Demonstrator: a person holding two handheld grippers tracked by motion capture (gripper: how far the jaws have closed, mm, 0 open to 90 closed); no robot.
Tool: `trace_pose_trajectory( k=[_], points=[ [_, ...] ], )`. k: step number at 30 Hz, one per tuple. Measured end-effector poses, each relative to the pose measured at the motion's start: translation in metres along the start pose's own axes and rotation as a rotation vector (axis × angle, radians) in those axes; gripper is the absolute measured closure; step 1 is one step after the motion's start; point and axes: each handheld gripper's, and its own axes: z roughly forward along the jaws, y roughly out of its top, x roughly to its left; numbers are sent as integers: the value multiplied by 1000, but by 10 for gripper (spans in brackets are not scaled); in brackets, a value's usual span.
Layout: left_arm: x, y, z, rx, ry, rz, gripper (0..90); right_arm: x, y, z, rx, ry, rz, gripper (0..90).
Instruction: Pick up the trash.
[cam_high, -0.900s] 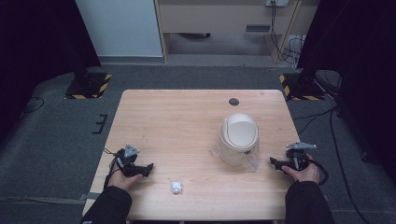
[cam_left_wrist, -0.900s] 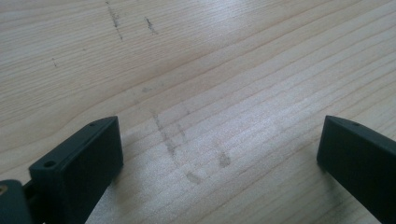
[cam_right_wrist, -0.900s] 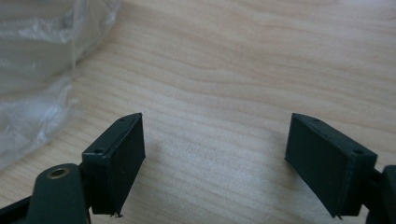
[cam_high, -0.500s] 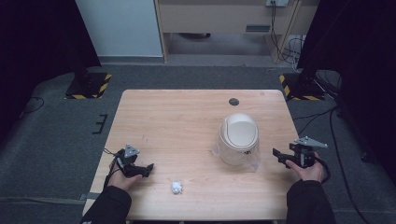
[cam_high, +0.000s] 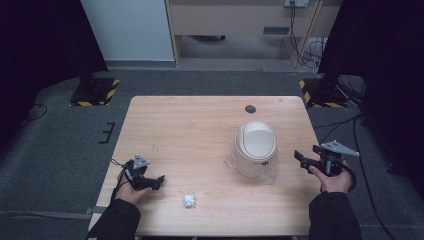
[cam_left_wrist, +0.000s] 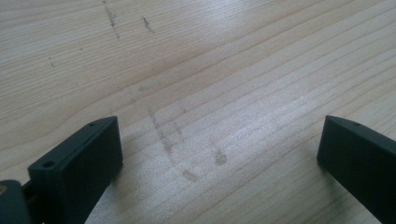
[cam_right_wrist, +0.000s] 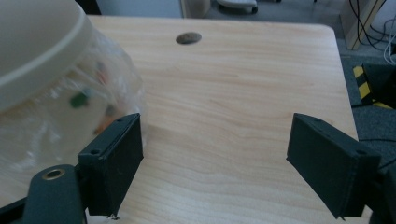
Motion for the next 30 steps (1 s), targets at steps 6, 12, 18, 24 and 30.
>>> trace_pose_trajectory(
  k=[6, 12, 18, 24, 30],
  points=[
    [0, 0, 0, 0, -1, 1, 0, 9, 18, -15, -79, 20, 21, 177],
    [0, 0, 0, 0, -1, 1, 0, 21, 34, -25, -112, 34, -13, 174],
    [0, 0, 0, 0, -1, 1, 0, 33, 47, -32, -142, 63, -31, 172],
    [0, 0, 0, 0, -1, 1, 0, 49, 57, -36, -173, 95, -43, 164],
    [0, 0, 0, 0, -1, 1, 0, 65, 64, -36, -206, 136, -33, 158]
  ],
)
